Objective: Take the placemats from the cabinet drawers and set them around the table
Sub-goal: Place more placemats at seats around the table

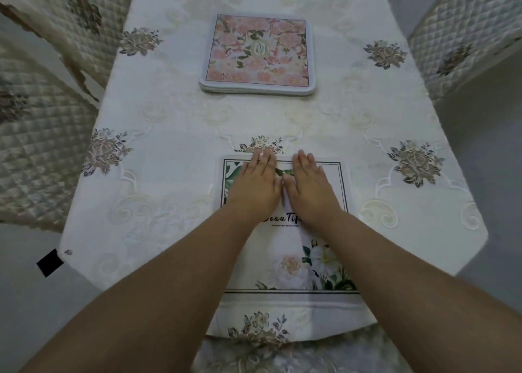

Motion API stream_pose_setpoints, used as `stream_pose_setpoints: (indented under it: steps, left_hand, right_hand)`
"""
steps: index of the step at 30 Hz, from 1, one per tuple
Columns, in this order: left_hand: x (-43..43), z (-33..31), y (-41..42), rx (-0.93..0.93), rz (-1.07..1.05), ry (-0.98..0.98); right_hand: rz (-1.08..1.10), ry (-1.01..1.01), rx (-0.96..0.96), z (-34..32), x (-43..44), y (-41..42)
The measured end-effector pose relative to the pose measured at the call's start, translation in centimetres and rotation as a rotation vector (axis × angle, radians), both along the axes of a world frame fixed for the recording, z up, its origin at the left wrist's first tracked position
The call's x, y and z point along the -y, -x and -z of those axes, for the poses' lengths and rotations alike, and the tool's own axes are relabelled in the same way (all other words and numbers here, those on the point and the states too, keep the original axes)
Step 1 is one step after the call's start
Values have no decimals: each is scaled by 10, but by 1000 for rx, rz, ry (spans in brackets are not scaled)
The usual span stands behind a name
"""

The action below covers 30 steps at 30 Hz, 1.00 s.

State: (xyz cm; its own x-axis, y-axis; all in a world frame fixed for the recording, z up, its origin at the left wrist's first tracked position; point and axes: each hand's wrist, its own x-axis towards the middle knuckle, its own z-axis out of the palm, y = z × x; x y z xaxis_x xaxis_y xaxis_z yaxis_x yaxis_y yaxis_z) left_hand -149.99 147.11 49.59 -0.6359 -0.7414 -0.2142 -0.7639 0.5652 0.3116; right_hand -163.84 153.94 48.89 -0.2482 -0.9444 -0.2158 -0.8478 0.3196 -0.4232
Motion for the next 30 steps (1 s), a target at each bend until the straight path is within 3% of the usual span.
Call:
stream_pose_setpoints:
  steps: [7,12,17,23,25,30]
  left_hand:
    - [24,19,-54,0,-211,46]
    - [25,18,-72,26,-233,31]
    - [12,-7,-73,-43,-298,-130]
    - [-37,-69,-74,-641,-484,-521]
    - [-53,-96,-76,-757,-478,-596]
    - [-97,-155,-101,-643,-386,-475]
  right_hand:
    - [91,0,-178,14,-30,47]
    - [165,-52,-133,15,-37,65]
    - [256,-10,107,-18,-36,56]
    - [350,218,608,-89,-77,5]
    - [381,249,703,-115,-83,-8]
    - [254,240,688,-164,-104,-23]
